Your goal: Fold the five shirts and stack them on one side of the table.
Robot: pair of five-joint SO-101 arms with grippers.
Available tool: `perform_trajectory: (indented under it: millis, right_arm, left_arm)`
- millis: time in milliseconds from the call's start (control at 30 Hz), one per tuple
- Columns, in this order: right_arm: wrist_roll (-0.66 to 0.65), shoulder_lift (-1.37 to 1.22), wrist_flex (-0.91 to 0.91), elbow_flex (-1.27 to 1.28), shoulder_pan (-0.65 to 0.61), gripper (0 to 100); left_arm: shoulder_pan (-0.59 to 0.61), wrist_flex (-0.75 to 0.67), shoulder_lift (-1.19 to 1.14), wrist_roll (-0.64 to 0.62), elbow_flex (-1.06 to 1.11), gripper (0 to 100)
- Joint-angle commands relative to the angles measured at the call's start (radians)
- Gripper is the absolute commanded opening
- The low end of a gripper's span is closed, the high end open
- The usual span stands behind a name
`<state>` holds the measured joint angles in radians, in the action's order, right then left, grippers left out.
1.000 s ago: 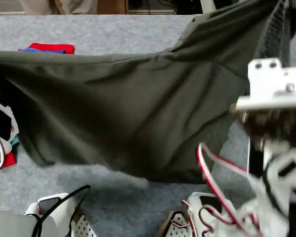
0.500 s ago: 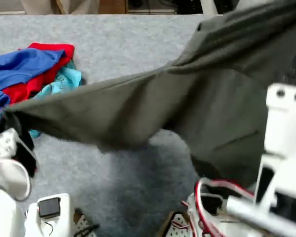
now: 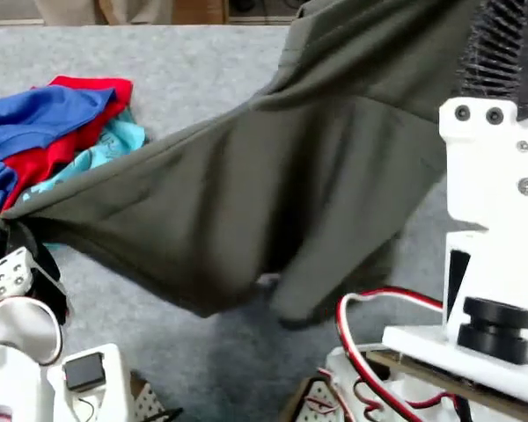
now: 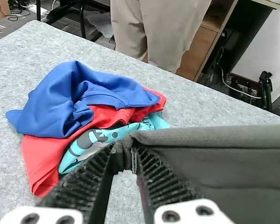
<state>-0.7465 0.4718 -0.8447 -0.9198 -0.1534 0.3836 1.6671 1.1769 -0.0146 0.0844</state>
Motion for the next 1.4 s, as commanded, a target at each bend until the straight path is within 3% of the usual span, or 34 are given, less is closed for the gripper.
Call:
perform_trajectory:
  millis: [0,300,467,633,733,1367]
  right_arm:
    - [-0.011,-0.022,0.048,-0.022,-0.012,0.3]
    - [-0.009,-0.019,0.04,-0.018,-0.005,0.3]
    - [-0.011,-0.019,0.021,-0.024,-0.004,0.3]
    - [-0.005,-0.025,0.02,-0.016,0.067,0.3]
    - [-0.005,-0.025,0.005,-0.015,0.081,0.3]
    - [-0.009,-0.027,-0.012,0.045,0.081,0.3]
  left_arm:
    - [-0.06,-0.061,-0.033,0.006,0.086,2]
    - [-0.075,-0.107,-0.105,0.008,0.008,2]
    - [-0.075,-0.087,-0.222,0.008,-0.244,2]
    - [-0.075,0.074,-0.401,0.087,-0.569,2]
    - [-0.074,0.092,-0.469,0.097,-0.677,2]
    - [-0.083,0.092,-0.441,0.097,-0.577,2]
